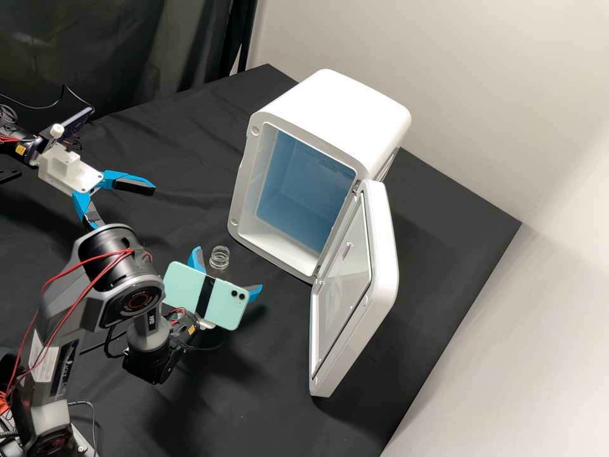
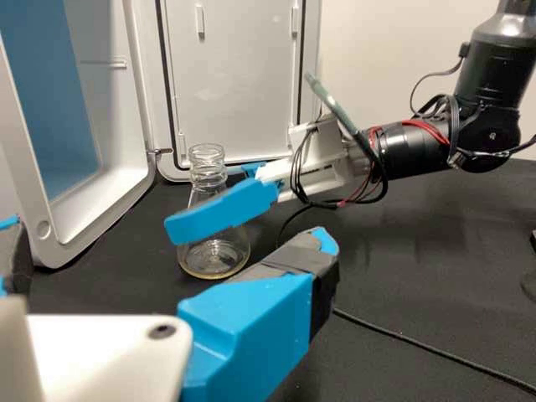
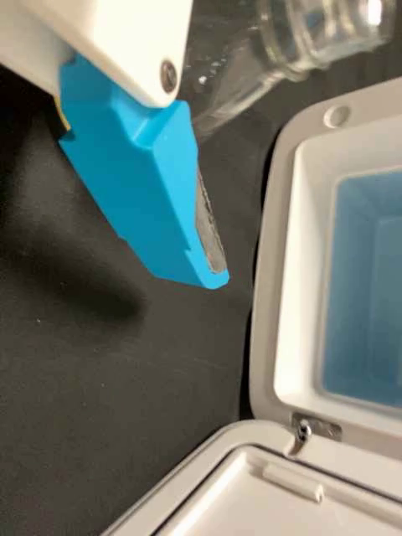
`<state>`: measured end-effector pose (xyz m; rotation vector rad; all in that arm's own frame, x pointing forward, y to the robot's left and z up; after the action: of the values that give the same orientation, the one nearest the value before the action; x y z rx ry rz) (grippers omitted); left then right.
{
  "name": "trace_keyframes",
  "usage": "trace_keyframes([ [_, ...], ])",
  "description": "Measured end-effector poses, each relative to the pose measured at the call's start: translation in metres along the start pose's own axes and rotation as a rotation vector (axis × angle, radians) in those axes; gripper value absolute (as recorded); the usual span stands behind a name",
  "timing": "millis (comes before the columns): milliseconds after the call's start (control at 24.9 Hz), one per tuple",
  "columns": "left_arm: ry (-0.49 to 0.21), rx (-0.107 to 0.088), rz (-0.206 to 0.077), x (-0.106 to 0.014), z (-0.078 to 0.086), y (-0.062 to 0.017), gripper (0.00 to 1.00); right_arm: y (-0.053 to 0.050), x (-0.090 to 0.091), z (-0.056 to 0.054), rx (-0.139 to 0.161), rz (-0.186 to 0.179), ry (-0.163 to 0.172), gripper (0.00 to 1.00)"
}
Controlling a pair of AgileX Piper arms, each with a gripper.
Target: Place the flask in the incubator
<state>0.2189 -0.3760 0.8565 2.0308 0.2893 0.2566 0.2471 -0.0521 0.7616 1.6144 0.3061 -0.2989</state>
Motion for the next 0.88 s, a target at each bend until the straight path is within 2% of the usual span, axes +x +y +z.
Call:
trace_keyframes([
  [80,0.000,0.000,0.000,0.000,0.000,0.0000,1.00,-0.005,0.002,0.001,-0.028,-0.016,-0.007,1.00],
  [161,0.000,0.000,0.000,0.000,0.000,0.0000,1.00,-0.008,0.004,0.001,-0.042,-0.026,-0.011,1.00],
  [241,0.000,0.000,0.000,0.000,0.000,0.0000,1.00,-0.011,0.005,0.002,-0.044,-0.040,-0.014,1.00],
  [442,0.000,0.000,0.000,0.000,0.000,0.0000,1.00,-0.014,0.006,0.003,-0.038,-0.048,-0.023,1.00],
  [642,0.000,0.000,0.000,0.000,0.000,0.0000,1.00,-0.013,0.006,0.003,-0.037,-0.043,-0.024,1.00],
  [883,0.000,0.000,0.000,0.000,0.000,0.0000,1.00,-0.004,0.003,0.000,-0.047,-0.002,-0.020,1.00],
])
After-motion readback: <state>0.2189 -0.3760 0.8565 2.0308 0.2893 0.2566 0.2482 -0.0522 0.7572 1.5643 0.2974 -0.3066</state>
